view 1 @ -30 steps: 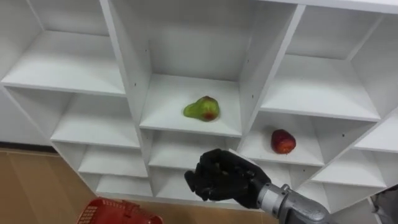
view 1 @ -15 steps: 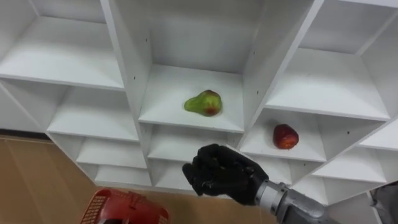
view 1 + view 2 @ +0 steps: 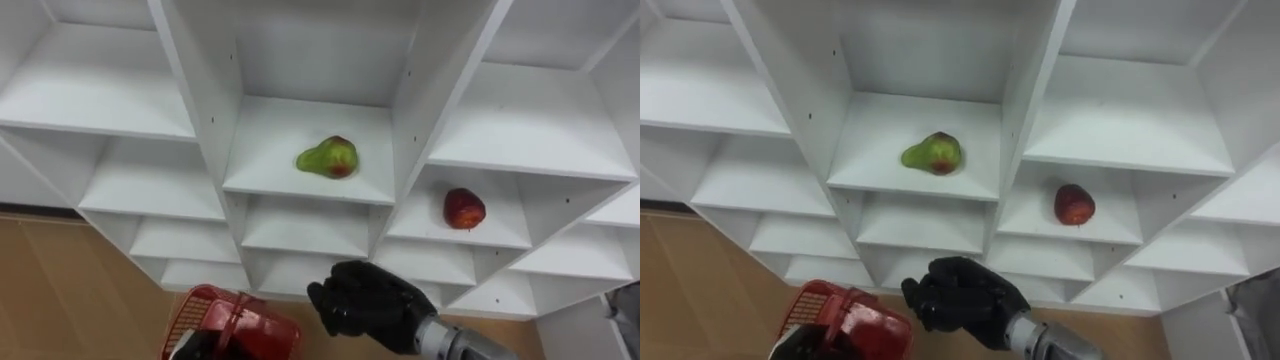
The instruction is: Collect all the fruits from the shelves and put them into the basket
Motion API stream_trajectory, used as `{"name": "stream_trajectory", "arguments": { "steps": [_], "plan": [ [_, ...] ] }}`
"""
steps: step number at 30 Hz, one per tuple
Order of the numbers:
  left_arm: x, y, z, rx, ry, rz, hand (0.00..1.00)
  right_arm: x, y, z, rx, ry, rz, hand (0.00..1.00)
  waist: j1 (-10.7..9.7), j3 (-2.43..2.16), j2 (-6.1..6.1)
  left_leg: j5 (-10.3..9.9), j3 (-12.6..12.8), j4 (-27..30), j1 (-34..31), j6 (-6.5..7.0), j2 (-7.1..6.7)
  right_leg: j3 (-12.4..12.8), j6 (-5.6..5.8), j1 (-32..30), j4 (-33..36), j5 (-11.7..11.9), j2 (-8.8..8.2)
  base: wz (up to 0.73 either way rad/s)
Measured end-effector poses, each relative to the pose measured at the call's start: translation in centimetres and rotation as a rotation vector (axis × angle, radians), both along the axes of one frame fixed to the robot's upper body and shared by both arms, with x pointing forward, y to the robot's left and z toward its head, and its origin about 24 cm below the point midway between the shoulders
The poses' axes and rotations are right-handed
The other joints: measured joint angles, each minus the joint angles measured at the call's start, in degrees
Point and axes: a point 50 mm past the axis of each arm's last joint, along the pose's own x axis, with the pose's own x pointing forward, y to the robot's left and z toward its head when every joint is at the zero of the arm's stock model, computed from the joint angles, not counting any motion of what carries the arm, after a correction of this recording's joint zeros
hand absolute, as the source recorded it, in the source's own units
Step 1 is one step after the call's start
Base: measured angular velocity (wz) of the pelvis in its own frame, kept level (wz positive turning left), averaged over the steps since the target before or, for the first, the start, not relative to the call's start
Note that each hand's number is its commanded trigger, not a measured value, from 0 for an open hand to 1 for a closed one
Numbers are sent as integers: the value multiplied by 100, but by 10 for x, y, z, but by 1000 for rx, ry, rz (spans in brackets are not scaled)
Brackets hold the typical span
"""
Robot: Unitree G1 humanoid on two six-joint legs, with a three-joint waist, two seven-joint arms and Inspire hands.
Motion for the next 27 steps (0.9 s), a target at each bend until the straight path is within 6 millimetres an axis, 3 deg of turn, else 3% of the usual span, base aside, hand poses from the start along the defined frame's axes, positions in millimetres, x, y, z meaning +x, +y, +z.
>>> {"name": "stream_trajectory", "arguments": {
  "steps": [7, 17, 25, 27],
  "plan": [
    [24, -20, 7, -48, -66, -42, 100, 1, -8, -25, -29, 123, -98, 100, -46, 22, 122, 71, -89, 117, -305, 78, -101, -57, 39, -305, 151, -23, -69, 9],
    [25, -33, 7, -91, -71, -55, 100, 0, -17, -41, -55, 225, -206, 100, -74, 28, 174, 92, -107, 216, -559, 107, -142, -57, 68, -625, 358, -47, -168, 2],
    [28, -38, 9, -129, -75, -87, 100, -5, -27, -50, -83, 280, -251, 100, -77, 106, 291, 116, -100, 211, -670, 152, -194, -8, 93, -756, 443, -64, -219, 0],
    [29, -40, 9, -129, -76, -106, 100, -7, -29, -52, -93, 291, -256, 100, -77, 105, 317, 121, -98, 278, -768, 158, -196, -8, 96, -856, 485, -66, -240, 0]
  ]
}}
